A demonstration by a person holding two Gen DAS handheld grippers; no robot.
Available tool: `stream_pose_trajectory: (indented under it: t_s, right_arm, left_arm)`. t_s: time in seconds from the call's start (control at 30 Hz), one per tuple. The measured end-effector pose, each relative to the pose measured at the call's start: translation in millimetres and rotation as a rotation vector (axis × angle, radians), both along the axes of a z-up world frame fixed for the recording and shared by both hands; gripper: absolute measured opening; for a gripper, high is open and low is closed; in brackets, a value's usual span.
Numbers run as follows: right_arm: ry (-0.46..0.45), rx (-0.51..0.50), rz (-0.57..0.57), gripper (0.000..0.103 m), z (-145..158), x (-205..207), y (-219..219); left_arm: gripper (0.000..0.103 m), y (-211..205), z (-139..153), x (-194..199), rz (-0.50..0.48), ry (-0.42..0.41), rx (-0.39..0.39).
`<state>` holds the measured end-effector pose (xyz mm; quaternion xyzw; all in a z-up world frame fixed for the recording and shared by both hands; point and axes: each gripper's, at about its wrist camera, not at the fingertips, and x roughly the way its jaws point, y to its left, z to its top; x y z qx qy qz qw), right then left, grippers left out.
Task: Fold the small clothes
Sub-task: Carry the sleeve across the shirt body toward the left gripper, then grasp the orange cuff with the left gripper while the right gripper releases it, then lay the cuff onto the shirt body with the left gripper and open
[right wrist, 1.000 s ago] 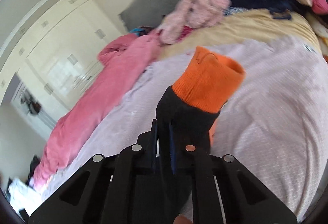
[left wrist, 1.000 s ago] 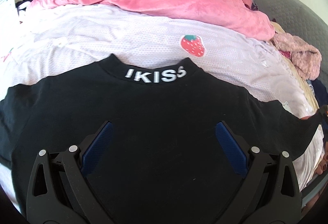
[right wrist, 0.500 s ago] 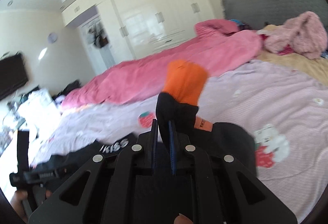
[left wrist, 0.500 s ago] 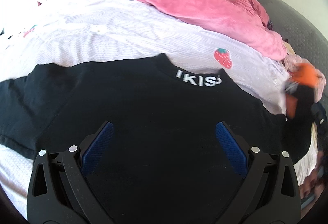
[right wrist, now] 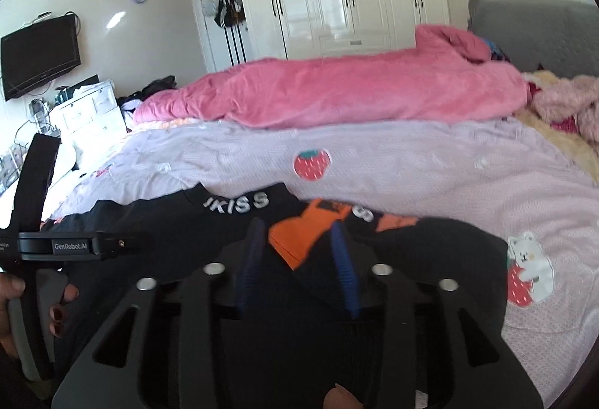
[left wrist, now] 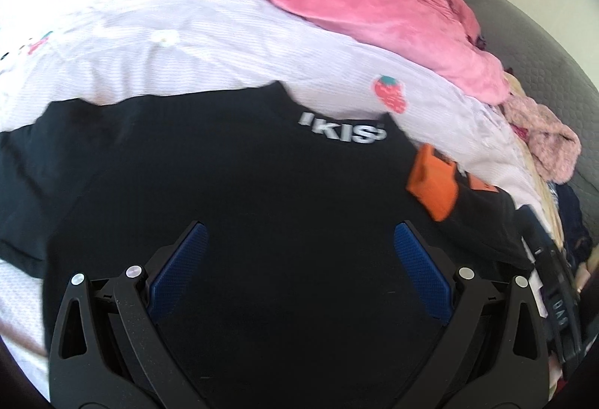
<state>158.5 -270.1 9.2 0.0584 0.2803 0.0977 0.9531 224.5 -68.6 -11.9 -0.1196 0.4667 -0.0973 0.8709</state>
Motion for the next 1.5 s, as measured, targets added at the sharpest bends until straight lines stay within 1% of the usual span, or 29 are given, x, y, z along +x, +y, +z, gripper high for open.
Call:
stream_pose_trajectory:
  t_s: [0.03,0.07,0.1,0.17,0.23,0.27,0.3,0.33,0.4,0.43,0.5,0.57,0.67,0.73,0.77,0.8,0.87,0.9,0.97,1.07,1.23,1.3,1.4,1.5]
  right_arm:
    - [0.017,-0.02,-0.028,0.053,-1,0,-6]
    - [0.028,-0.034,-0.063,0.056,-2,1,-13]
    - [0.05,-0.034,-0.111,0.056,-4,2,-22]
    - [0.087,0.035,-0.173,0.056,-8,2,-46]
    - [0.108,0.074,-0.207,0.056,-11,3,-62]
    - [0.115,0.081,-0.221,0.056,-12,1,-70]
    - [0.12,0.077,-0.231,0.056,-12,-1,-77]
    - [0.129,0.07,-0.244,0.056,-12,-2,-83]
    - [0.146,0.065,-0.265,0.056,-16,-1,-90]
    - [0.156,0.072,-0.274,0.056,-17,-1,-94]
    - [0.171,0.106,-0.289,0.056,-20,-3,-104]
    - [0.171,0.122,-0.293,0.056,-21,-4,-107]
    - [0.173,0.135,-0.293,0.056,-21,-4,-107]
    - [0.189,0.137,-0.292,0.056,-24,-2,-107]
    - [0.197,0.135,-0.292,0.056,-25,-1,-106]
    - [0.201,0.132,-0.293,0.056,-25,0,-106]
    - [0.208,0.125,-0.299,0.056,-27,1,-106]
    - [0.207,0.125,-0.301,0.056,-27,1,-106]
    - [0.207,0.131,-0.306,0.056,-27,1,-108]
    - [0.205,0.131,-0.313,0.056,-26,0,-108]
    - [0.206,0.123,-0.31,0.056,-27,1,-106]
    - [0.205,0.119,-0.307,0.056,-26,1,-104]
    - [0.207,0.117,-0.3,0.056,-27,2,-103]
    - [0.205,0.117,-0.294,0.056,-27,2,-101]
  left_arm:
    - [0.094,-8,0,3,-0.018,0.004,-0.011]
    - [0.094,-15,1,5,-0.033,0.008,-0.02]
    - [0.094,-24,1,9,-0.051,0.017,-0.028]
    - [0.094,-45,0,17,-0.097,0.038,-0.063]
    - [0.092,-64,-1,24,-0.136,0.052,-0.084]
    - [0.089,-76,-3,30,-0.158,0.067,-0.097]
    - [0.082,-85,-6,34,-0.177,0.085,-0.112]
    - [0.078,-93,-10,38,-0.19,0.102,-0.128]
    - [0.065,-107,-19,47,-0.2,0.134,-0.148]
    - [0.064,-114,-24,52,-0.205,0.15,-0.161]
    - [0.063,-121,-33,60,-0.196,0.178,-0.161]
    - [0.063,-123,-44,69,-0.166,0.2,-0.178]
    - [0.062,-126,-45,74,-0.145,0.176,-0.179]
    - [0.038,-126,-43,76,-0.131,0.155,-0.181]
    - [0.013,-123,-42,77,-0.124,0.152,-0.183]
    - [0.007,-121,-42,79,-0.121,0.152,-0.205]
    - [0.007,-116,-40,79,-0.123,0.153,-0.256]
    - [0.006,-113,-36,76,-0.125,0.137,-0.266]
    - [0.006,-108,-23,68,-0.128,0.087,-0.298]
    - [0.006,-94,0,52,-0.134,0.012,-0.316]
    - [0.006,-62,38,23,-0.113,-0.129,-0.27]
    - [0.006,-49,47,14,-0.106,-0.165,-0.255]
    - [0.006,-29,55,4,-0.076,-0.2,-0.24]
    - [0.006,-8,56,-5,-0.032,-0.234,-0.194]
